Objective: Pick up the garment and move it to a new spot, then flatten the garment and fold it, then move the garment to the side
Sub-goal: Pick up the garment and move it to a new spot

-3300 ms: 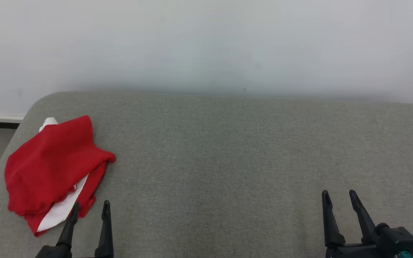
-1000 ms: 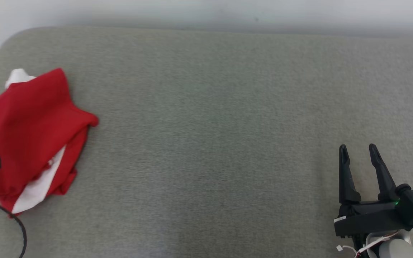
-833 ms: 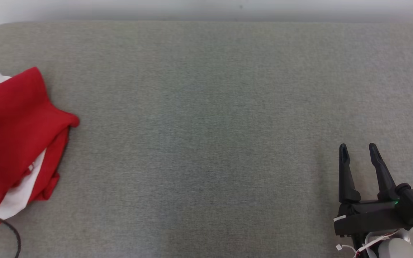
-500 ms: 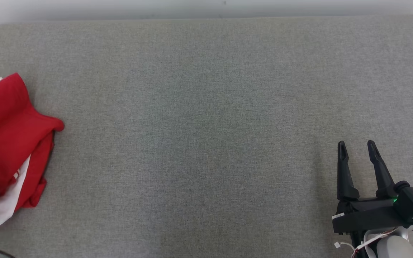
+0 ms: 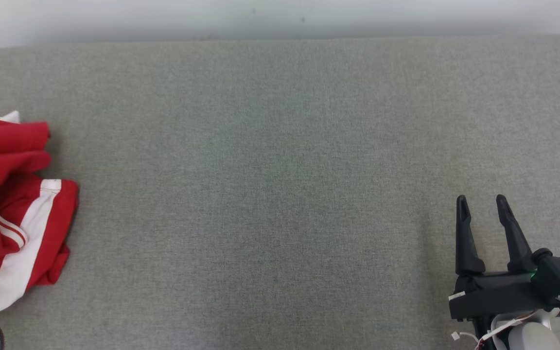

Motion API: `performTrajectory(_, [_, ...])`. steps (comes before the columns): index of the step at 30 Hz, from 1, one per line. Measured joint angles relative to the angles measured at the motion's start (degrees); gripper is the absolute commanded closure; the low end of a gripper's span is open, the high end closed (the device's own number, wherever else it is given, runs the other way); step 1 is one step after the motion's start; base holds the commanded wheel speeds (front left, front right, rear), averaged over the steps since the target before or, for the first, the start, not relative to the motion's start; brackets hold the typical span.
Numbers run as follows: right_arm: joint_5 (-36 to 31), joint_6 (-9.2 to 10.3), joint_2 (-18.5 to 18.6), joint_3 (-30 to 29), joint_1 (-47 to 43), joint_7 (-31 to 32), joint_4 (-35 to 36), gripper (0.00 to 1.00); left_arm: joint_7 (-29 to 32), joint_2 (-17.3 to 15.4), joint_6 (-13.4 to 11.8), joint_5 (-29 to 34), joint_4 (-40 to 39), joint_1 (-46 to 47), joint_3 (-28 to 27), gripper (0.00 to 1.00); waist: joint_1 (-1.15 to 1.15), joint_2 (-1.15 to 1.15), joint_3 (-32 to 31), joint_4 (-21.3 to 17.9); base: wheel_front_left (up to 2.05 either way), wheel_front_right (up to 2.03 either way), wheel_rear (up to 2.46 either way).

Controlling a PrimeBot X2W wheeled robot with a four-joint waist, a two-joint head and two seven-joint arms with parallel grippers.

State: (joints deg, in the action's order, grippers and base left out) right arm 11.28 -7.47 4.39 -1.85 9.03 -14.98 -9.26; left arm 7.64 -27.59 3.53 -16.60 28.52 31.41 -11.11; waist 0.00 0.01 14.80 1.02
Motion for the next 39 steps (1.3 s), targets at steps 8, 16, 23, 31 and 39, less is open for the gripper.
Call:
performTrajectory(8, [0.71, 0.00, -0.62, 0.66, -0.87, -0.01, -1.05, 0.00, -4.59, -2.08, 1.09, 2.80, -8.66, 8.36, 4.00, 1.00, -0.01, 0.00, -3.36, 0.56, 0.00, 0.00, 0.00])
performTrajectory(16, [1.77, 0.00, -1.23, 0.97, -1.15, -0.11, -1.30, 0.00, -3.59, 2.05, 2.53, 2.45, -17.75, 18.85, 11.72, 1.00, -0.01, -0.01, -5.10, -1.67, 0.00, 0.00, 0.00])
performTrajectory(23, [2.25, 0.00, -1.38, 0.44, -1.99, -0.11, -1.36, 0.00, -2.52, 9.58, 2.58, 0.45, -19.36, 23.74, 17.08, 1.00, -0.01, -0.01, -5.97, -4.81, 0.00, 0.00, 0.00])
performTrajectory(31, [3.27, 0.00, -1.47, 0.49, -2.01, -0.13, -1.29, 0.00, -3.90, 17.06, 2.52, -0.20, -16.58, 23.73, 23.26, 1.00, -0.01, -0.01, -6.17, -10.07, 0.00, 0.00, 0.00])
performTrajectory(39, [3.28, 0.00, -1.45, -0.05, -2.36, -0.14, -1.10, 0.00, -8.15, 22.29, 1.47, -2.81, -10.88, 11.75, 27.33, 1.00, -0.01, -0.01, -5.64, -14.04, 0.00, 0.00, 0.00])
